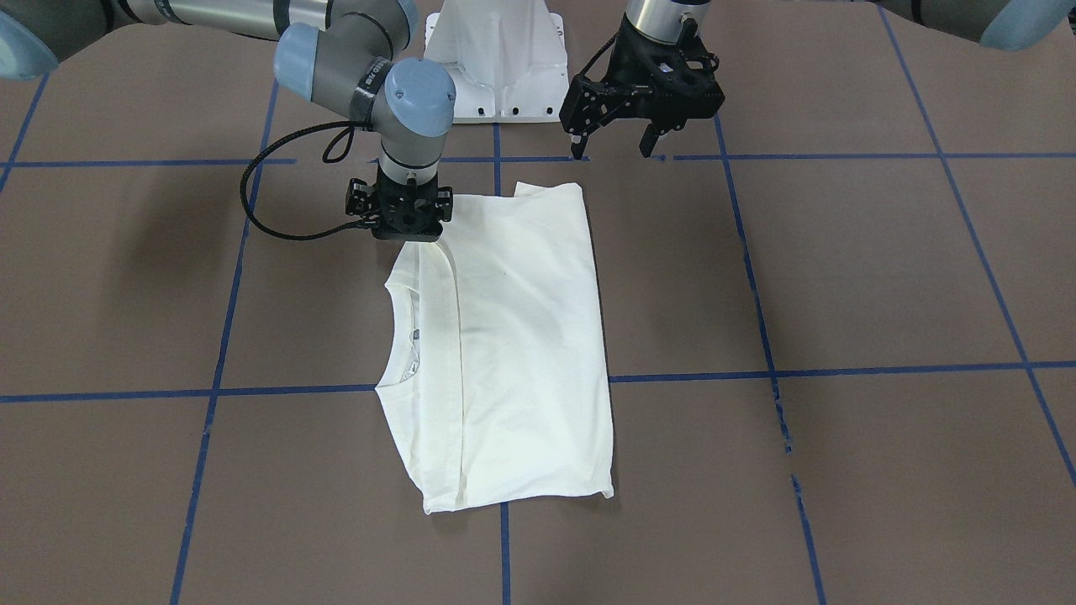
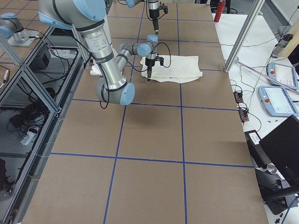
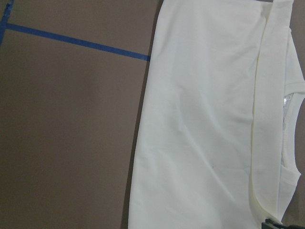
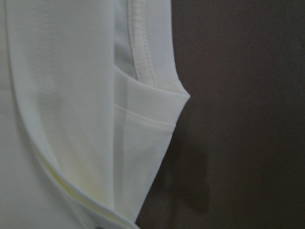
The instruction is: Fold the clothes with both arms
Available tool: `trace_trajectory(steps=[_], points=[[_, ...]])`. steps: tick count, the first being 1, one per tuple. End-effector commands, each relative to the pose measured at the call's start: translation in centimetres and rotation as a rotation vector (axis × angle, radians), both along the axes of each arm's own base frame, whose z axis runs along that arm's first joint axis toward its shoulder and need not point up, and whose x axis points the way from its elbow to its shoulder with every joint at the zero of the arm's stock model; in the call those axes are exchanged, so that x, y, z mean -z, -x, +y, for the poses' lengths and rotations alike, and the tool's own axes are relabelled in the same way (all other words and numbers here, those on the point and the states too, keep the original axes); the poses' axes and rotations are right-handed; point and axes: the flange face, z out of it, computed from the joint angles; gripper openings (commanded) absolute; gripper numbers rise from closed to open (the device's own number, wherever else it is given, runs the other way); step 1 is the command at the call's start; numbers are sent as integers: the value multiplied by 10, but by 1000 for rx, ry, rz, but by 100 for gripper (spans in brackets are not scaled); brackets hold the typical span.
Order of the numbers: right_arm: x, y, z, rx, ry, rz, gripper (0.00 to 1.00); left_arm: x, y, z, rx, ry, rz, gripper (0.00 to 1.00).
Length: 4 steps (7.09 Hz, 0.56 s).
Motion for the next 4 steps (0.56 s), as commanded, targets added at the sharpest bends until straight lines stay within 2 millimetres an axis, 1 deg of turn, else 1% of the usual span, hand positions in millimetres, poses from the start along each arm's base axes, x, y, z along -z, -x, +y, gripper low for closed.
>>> trace_trajectory(steps=[1,3,4], points=[[-6,-7,3,2,0,1,100,-4,-6,5,-8,7,-6,100],[12,-10,3,9,-20,-35,100,1,-5,5,-9,0,2,100],[18,-7,1,17,-49,-81,100,1,-5,5,-10,-1,2,100]])
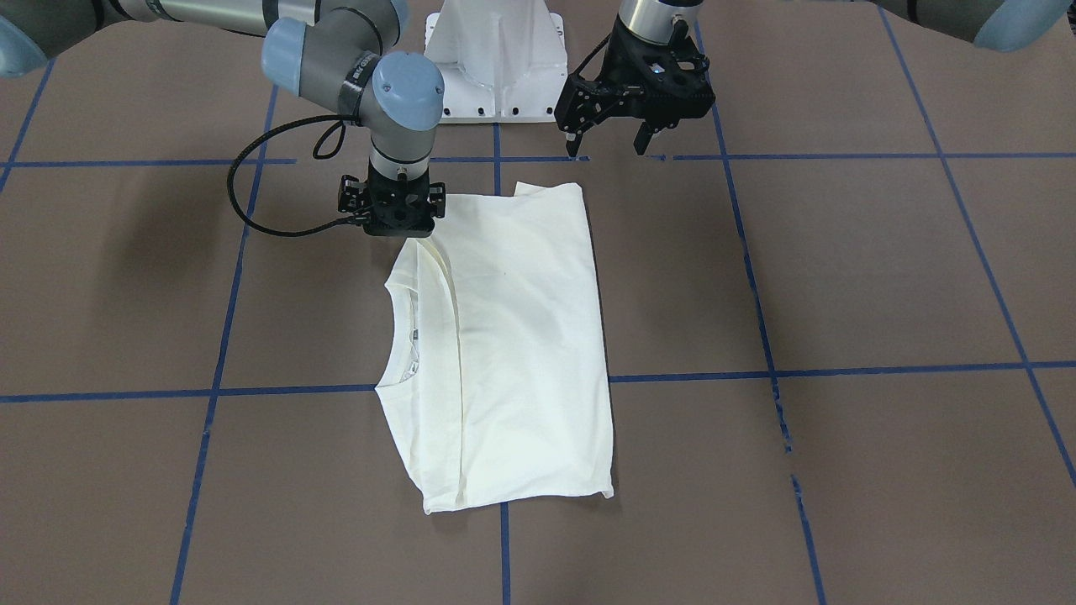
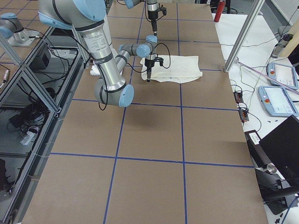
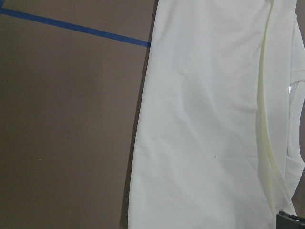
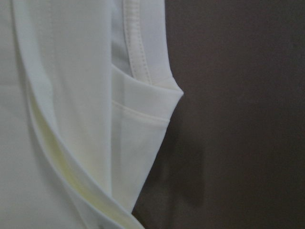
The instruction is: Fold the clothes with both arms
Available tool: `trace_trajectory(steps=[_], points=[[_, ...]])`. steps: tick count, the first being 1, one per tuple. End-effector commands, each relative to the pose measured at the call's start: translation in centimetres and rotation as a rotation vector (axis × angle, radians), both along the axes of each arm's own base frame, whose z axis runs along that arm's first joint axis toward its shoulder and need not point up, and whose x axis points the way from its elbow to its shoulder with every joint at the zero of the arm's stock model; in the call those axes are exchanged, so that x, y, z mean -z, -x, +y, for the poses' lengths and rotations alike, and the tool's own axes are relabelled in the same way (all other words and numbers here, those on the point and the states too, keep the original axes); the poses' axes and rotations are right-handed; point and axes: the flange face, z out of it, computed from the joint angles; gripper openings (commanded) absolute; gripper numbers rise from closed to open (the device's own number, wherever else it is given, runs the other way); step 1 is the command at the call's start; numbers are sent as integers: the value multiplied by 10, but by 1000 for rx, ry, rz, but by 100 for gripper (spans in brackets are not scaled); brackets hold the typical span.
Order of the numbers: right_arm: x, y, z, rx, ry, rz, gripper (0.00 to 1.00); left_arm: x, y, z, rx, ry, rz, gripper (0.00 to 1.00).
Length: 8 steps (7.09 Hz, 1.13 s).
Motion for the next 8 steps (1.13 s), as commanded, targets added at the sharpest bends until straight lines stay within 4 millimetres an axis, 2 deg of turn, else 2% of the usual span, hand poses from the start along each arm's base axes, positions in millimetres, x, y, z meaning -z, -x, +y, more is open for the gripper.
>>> trace_trajectory(steps=[1,2,5,8], points=[[10,3,-6,3,-39,-59,100,1,0,1,-2,-2,2,100],[16,3,-7,7,-46,-68,100,0,0,1,-2,-1,1,100],[10,15,-16,21,-68,-78,100,1,0,1,-2,-1,2,100],[2,16,-25,36,-79,-65,100,2,0,1,-3,-1,4,100]])
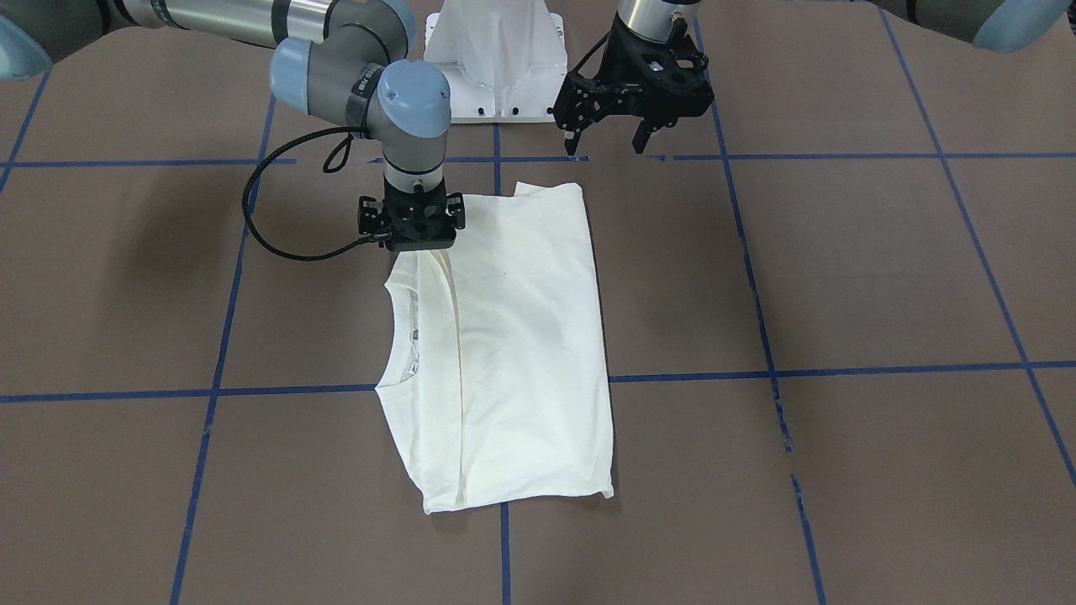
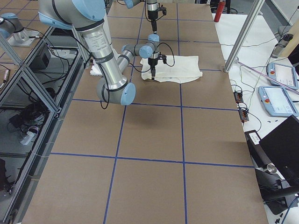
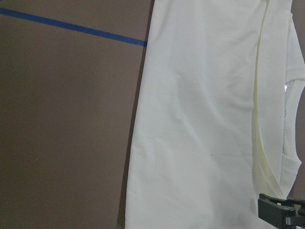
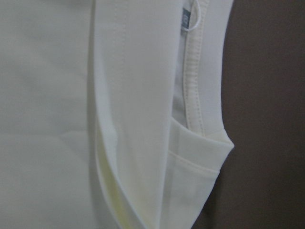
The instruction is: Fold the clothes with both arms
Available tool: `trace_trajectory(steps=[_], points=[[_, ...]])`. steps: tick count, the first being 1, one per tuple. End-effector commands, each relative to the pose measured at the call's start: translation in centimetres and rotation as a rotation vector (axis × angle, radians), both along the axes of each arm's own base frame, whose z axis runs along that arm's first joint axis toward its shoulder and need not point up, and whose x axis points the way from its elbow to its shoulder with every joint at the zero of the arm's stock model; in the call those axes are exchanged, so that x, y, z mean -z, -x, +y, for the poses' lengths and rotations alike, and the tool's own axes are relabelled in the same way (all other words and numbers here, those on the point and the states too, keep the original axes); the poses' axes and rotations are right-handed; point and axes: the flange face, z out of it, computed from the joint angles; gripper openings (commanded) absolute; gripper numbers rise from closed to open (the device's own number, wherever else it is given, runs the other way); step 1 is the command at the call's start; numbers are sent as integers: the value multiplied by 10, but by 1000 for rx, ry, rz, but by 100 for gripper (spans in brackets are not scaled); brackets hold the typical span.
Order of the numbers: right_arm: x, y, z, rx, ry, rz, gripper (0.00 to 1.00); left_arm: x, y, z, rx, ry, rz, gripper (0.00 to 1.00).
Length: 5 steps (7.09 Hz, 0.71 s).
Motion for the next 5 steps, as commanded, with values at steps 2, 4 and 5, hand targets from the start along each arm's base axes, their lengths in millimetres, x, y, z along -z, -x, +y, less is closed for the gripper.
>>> trace_trajectory(steps=[2,4,5], points=[[-3,2,-2,6,4,7,100,1,0,0,-2,-5,8,100],[-6,0,-4,4,9,14,100,2,-1,0,-1,-4,11,100],[-9,-2,-6,0,10,20,100,2,-1,0,-1,-6,16,100]])
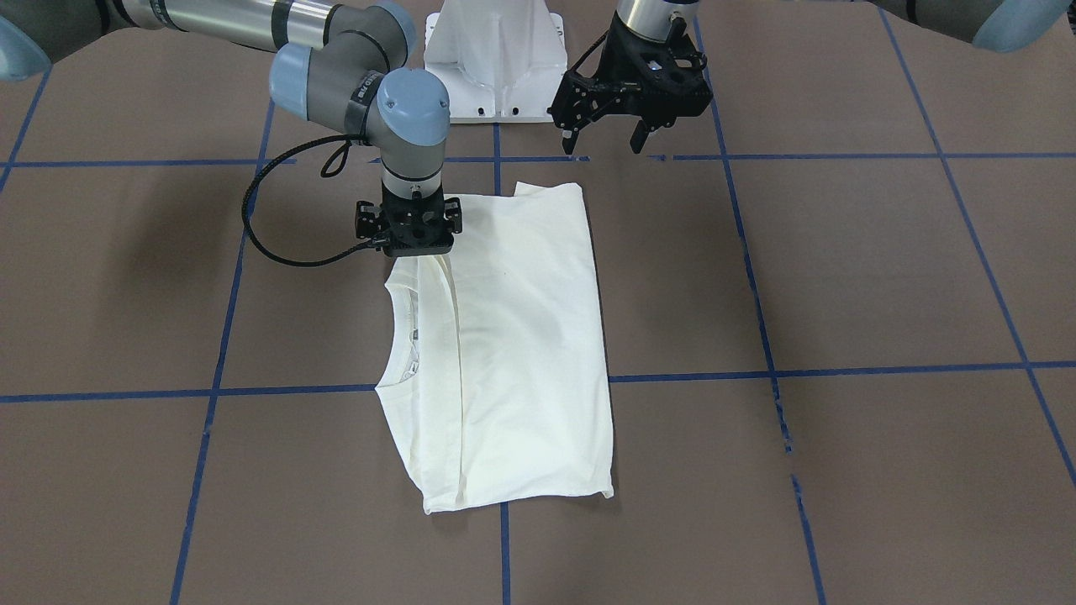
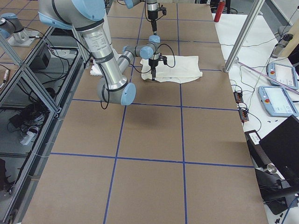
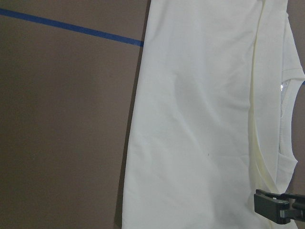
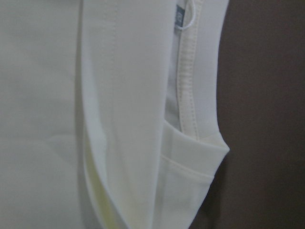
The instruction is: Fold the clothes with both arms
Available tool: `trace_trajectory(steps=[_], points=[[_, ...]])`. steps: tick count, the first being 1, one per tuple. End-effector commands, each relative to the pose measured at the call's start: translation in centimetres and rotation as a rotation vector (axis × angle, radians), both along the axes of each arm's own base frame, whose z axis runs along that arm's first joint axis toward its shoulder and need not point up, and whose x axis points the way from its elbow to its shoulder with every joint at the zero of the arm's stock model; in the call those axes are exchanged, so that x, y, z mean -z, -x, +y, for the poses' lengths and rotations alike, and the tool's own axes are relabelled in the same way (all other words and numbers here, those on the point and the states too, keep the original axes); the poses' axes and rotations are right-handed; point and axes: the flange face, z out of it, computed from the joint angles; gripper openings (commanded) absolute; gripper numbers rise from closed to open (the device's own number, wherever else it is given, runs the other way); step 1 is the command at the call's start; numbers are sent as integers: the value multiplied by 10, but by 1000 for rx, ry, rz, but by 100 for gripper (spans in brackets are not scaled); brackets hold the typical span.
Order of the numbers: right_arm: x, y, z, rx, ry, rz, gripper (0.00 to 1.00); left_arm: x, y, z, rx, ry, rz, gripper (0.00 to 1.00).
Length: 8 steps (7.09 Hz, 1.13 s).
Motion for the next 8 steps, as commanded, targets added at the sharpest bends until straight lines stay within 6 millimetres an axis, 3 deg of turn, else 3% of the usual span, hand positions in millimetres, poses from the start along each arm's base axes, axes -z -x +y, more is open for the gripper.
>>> trace_trajectory(steps=[1,3,5,6,8], points=[[-6,-7,-8,-14,10,12,100,1,0,0,1,-1,6,100],[-24,-18,-16,-31,21,34,100,3,-2,3,-1,-3,18,100],[-56,-59,-35,-63,37,67,100,5,-3,4,-2,-6,31,100],[-47,-88,-41,-30,11,74,100,5,-7,8,-9,-1,32,100],[-28,-88,-43,-25,-10,53,100,6,-7,9,-9,4,34,100]])
